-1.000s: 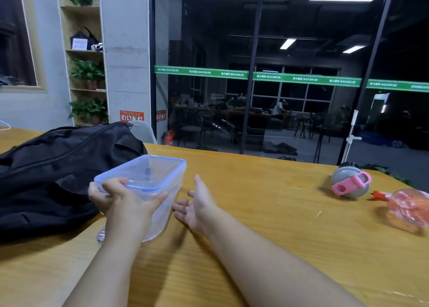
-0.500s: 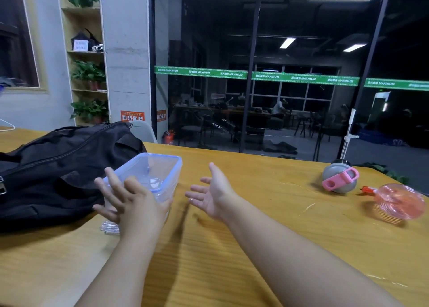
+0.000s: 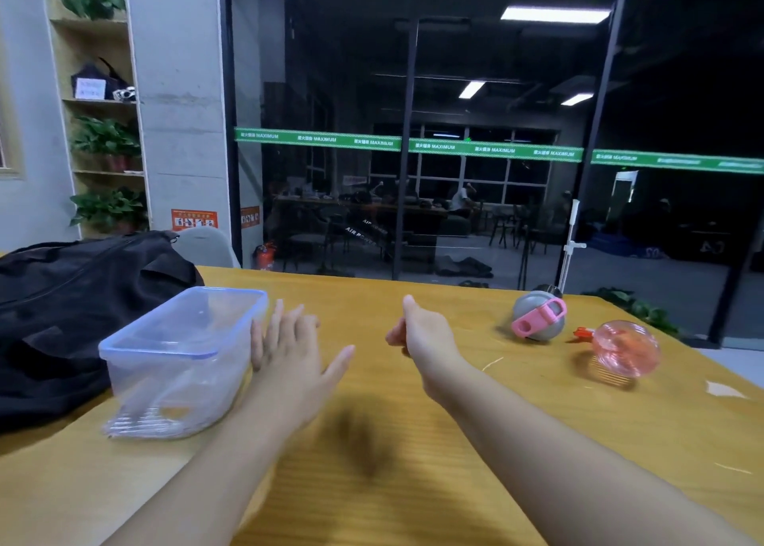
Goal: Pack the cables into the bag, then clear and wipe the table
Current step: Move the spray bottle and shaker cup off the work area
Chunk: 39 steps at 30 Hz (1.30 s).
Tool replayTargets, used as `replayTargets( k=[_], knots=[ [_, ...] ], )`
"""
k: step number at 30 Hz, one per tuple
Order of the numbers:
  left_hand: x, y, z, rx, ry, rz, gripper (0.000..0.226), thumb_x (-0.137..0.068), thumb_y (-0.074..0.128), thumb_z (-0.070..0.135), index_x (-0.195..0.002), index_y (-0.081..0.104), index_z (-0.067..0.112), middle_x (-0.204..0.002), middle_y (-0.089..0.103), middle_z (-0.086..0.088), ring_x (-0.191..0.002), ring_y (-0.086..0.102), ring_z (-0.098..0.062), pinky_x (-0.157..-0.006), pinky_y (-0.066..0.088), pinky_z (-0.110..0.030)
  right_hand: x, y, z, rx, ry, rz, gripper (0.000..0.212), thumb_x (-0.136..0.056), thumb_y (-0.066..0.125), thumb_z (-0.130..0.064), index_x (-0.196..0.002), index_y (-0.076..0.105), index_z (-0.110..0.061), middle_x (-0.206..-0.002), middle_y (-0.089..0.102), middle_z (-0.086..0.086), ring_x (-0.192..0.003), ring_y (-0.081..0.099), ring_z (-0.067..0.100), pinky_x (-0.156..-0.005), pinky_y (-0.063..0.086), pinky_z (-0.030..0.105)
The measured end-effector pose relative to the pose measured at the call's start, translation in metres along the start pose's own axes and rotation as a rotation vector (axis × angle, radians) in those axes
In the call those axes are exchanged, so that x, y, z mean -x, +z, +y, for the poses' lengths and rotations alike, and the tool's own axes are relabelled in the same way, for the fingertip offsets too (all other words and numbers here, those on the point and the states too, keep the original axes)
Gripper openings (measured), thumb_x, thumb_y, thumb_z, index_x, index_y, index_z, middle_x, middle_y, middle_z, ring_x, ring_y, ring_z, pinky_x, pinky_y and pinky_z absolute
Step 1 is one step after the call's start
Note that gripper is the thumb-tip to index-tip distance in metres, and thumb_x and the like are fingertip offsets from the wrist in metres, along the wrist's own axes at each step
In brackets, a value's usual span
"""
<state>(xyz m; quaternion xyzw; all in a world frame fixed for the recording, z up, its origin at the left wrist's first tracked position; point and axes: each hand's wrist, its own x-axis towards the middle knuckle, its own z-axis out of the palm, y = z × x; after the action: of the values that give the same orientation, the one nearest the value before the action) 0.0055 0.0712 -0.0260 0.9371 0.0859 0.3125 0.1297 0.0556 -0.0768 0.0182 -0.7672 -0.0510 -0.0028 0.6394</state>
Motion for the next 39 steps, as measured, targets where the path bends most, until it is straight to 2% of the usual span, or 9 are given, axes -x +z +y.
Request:
replayTargets(
  k=[7,12,15,18,21,25,30,35,39],
  knots=[
    [-0.015,0.010,0.059,0.028,0.188,-0.126,0.061,-0.095,0.017,0.052,-0.084,0.068,0.021,-0.108,0.062,0.015,-0.135,0.030,-0.006,-0.106,-0.024,-0.035,-0.024,-0.067,0.023,0.184,-0.108,0.159,0.041,-0.103,0.026,-0.035,-0.076,0.049,-0.015,-0.064,0.048,0.001,-0.055,0.052,0.015,-0.050,0.037,0.026],
    [-0.013,0.018,0.088,0.180,0.286,0.026,0.084,-0.083,-0.003,0.062,-0.054,0.057,0.012,-0.059,0.061,0.004,-0.078,0.057,-0.003,-0.114,-0.012,-0.025,-0.054,-0.122,0.050,0.491,-0.187,0.207,0.020,-0.102,0.033,-0.009,-0.089,0.044,-0.021,-0.078,0.044,-0.009,-0.066,0.048,0.008,-0.049,0.035,0.016],
    [-0.008,0.025,0.090,0.346,0.323,-0.001,0.071,-0.084,0.004,0.060,-0.050,0.047,0.014,-0.045,0.049,0.004,-0.058,0.056,-0.010,-0.111,0.007,-0.016,-0.058,-0.157,0.055,0.631,-0.207,0.268,0.016,-0.098,0.029,-0.007,-0.095,0.042,-0.017,-0.084,0.045,-0.001,-0.070,0.042,0.015,-0.055,0.033,0.022],
    [-0.005,0.028,0.085,0.427,0.346,-0.124,0.056,-0.085,0.008,0.064,-0.059,0.040,0.026,-0.053,0.050,0.005,-0.073,0.055,-0.014,-0.089,0.031,-0.009,-0.057,-0.187,0.053,0.918,-0.194,0.343,0.026,-0.091,0.027,0.002,-0.107,0.041,-0.014,-0.101,0.043,0.002,-0.081,0.047,0.024,-0.062,0.038,0.035],
    [-0.005,0.030,0.081,0.438,0.297,-0.219,0.034,-0.096,0.023,0.049,-0.072,0.040,0.031,-0.069,0.061,-0.001,-0.065,0.053,-0.015,-0.060,0.038,-0.022,-0.070,-0.211,0.062,1.120,-0.253,0.476,0.026,-0.088,0.038,0.002,-0.109,0.048,-0.011,-0.118,0.042,0.005,-0.101,0.044,0.025,-0.074,0.037,0.032],
    [-0.005,0.029,0.080,0.470,0.266,-0.245,0.021,-0.099,0.028,0.033,-0.088,0.046,0.031,-0.064,0.060,-0.010,-0.063,0.056,-0.026,-0.060,0.044,-0.035,-0.087,-0.233,0.073,1.212,-0.181,0.636,0.034,-0.089,0.050,-0.019,-0.122,0.049,-0.018,-0.134,0.036,0.005,-0.124,0.030,0.027,-0.099,0.032,0.039],
    [-0.009,0.028,0.073,0.596,0.244,-0.291,0.026,-0.099,0.034,0.020,-0.086,0.050,0.035,-0.079,0.059,0.014,-0.054,0.047,-0.014,-0.048,0.040,-0.027,-0.096,-0.245,0.085,1.186,0.123,0.616,0.075,-0.078,0.062,-0.062,-0.138,0.032,-0.030,-0.153,0.013,0.010,-0.140,0.013,0.035,-0.109,0.026,0.050],
    [-0.010,0.028,0.069,0.583,0.270,-0.243,0.036,-0.094,0.046,0.004,-0.085,0.053,0.039,-0.090,0.056,0.019,-0.075,0.050,0.010,-0.063,0.039,-0.009,-0.099,-0.248,0.100,0.997,0.199,0.656,0.079,-0.075,0.072,-0.053,-0.138,0.030,-0.030,-0.146,0.020,0.013,-0.128,0.031,0.040,-0.096,0.039,0.047],
    [-0.011,0.030,0.065,0.564,0.265,-0.249,0.038,-0.092,0.047,0.002,-0.083,0.055,0.038,-0.097,0.049,0.023,-0.071,0.050,-0.005,-0.061,0.038,-0.015,-0.106,-0.253,0.109,0.789,0.182,0.709,0.073,-0.079,0.073,-0.039,-0.136,0.029,-0.028,-0.133,0.030,0.016,-0.111,0.049,0.043,-0.087,0.047,0.047]
  ],
)
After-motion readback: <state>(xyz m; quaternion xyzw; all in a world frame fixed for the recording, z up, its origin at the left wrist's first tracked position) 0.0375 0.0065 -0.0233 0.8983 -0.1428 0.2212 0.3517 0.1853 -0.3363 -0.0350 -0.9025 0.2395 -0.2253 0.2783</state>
